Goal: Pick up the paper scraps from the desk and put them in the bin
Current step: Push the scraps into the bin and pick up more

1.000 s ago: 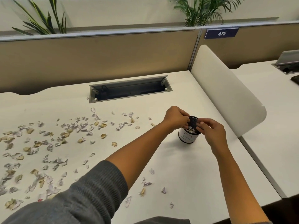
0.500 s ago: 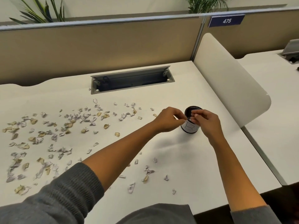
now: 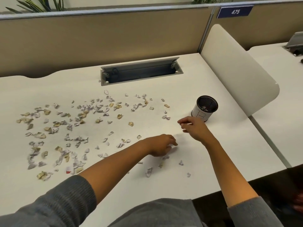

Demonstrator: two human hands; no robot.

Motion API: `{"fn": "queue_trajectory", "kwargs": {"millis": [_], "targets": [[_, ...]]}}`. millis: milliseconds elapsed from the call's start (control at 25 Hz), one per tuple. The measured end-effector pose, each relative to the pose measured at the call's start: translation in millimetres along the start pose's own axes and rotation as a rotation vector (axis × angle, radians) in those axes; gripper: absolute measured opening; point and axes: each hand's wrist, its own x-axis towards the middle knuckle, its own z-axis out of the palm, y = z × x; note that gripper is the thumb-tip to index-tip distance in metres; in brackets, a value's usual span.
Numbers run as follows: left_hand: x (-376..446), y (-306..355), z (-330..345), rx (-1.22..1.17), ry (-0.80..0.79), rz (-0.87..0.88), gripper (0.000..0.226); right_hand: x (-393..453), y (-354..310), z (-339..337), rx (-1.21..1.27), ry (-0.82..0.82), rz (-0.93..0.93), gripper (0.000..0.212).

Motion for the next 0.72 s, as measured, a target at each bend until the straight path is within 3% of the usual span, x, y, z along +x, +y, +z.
{"fn": "queue_trajectory", "kwargs": {"millis": [80,200,320,400,560,720], "targets": [[-11.7,-5.3,8.6,0.042,-0.040,0.007,0.053,-12.5,2.5,4.9,-0.188,-0.089,0.095,0.016],[-29.4,-14.2,24.2,0.042,-0.031,0.014,0.073,-41.0,3.0,12.0,-0.487,-0.237,0.335,0.050],[-41.0,-17.3,38.6,0.010,0.068,0.021,0.067,-71.3,7.4,23.3,-0.614,-0.248,0.616,0.083],[-45.2,-17.1,45.0,0.021,0.114,0.022,0.051,-84.9,14.5,33.1,-0.633,-0.188,0.718,0.092],[-52.2,-16.9,53.8,0.039,0.192,0.017,0.022,-95.6,29.2,61.5,-0.572,-0.042,0.540,0.079],[-54.1,-24.8,57.0,0.011,0.268,-0.034,0.018,-91.1,29.8,92.0,-0.430,0.101,0.320,0.053]]}}
